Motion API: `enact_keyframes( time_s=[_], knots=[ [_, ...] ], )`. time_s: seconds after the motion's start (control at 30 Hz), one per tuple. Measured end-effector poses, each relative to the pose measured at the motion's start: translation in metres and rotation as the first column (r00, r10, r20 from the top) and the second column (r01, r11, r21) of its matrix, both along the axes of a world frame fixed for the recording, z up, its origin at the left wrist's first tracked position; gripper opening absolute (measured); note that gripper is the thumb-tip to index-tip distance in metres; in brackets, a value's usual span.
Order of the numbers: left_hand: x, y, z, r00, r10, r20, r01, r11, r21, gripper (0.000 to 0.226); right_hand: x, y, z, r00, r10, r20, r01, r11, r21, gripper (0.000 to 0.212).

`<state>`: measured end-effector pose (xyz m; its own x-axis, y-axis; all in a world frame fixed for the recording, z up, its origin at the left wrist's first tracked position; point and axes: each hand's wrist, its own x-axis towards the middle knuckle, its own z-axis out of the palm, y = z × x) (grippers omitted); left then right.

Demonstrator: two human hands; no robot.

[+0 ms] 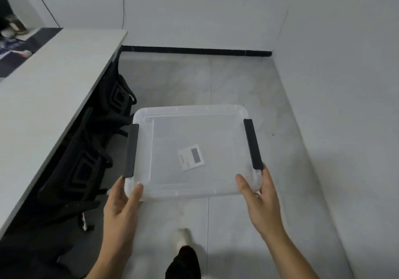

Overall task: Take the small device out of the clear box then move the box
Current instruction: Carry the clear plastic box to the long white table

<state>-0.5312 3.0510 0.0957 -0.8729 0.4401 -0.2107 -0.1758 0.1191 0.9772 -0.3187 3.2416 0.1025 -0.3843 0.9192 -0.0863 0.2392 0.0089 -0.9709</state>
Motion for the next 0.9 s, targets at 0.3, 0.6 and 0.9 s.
enact_keyframes(
  time_s=[0.3, 0.6, 0.9],
  knots=[
    [-0.21, 0.22, -0.012, 1.0, 0.008, 0.006, -0.009, 0.997, 0.076, 0.048, -0.218, 0.221, -0.006, 0.997, 0.004, 0.076, -0.006, 1.0, 0.027, 0.062],
    [-0.388, 0.455, 0.007, 0.994, -0.108, 0.033, 0.106, 0.993, 0.054, 0.043, -0.376, 0.43, 0.003, 0.988, -0.143, 0.056, 0.14, 0.989, 0.057, 0.071],
    [-0.579, 0.676, 0.012, 0.999, 0.005, -0.039, -0.004, 1.0, 0.021, 0.027, -0.597, 0.671, -0.02, 0.999, -0.042, 0.009, 0.043, 0.999, -0.017, 0.071]
  ],
)
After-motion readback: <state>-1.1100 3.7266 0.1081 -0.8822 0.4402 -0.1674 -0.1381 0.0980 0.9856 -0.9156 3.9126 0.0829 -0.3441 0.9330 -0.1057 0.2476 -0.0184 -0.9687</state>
